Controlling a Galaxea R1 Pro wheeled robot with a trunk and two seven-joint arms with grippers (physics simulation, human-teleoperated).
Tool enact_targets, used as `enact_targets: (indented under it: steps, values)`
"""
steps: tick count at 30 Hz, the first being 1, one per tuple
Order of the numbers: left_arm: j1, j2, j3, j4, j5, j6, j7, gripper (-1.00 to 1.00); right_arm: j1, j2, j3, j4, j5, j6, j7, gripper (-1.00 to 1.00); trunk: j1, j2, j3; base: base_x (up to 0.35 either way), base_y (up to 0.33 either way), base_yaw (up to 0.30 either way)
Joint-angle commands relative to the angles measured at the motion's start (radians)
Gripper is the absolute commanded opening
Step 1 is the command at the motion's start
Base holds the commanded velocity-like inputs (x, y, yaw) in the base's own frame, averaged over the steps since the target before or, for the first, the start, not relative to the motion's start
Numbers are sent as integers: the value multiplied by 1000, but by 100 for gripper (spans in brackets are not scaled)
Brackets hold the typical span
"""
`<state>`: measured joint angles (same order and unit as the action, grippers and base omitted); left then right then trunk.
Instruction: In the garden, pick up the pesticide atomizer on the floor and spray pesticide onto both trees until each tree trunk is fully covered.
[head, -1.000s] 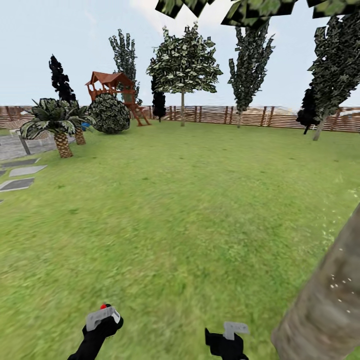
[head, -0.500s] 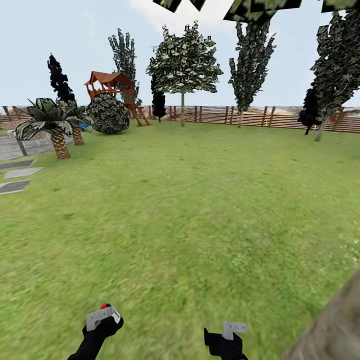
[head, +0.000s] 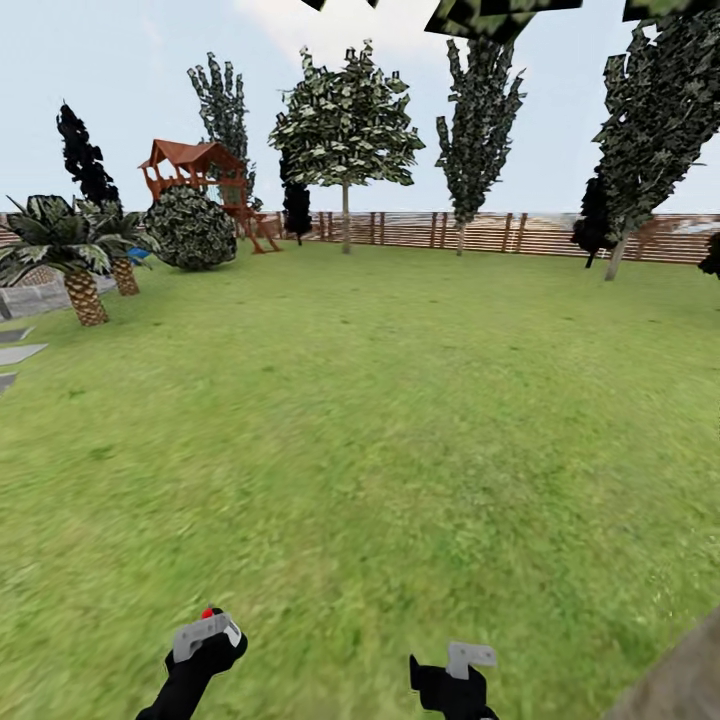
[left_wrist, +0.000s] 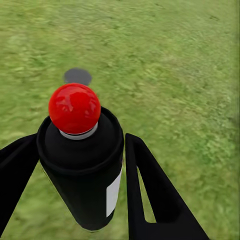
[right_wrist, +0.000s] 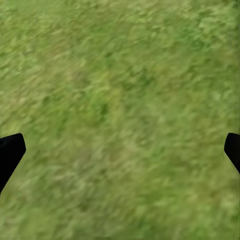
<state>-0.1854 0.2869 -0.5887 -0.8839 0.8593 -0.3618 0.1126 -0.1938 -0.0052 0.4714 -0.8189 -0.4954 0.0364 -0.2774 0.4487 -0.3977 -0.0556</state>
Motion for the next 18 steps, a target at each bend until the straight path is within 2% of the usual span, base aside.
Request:
enact_targets:
  steps: [1,18]
  values:
    - [-2,2,-7,-1,4,-6,10,-100,-1,0,4,-2,-4,4,-8,100,1,-2,-2,339,0,-20]
    - [-2,2,-8,-1,4,-6,11,-100,-1,2,8,0,-4,4,-8,100,1,-2,-2,339,8,-1]
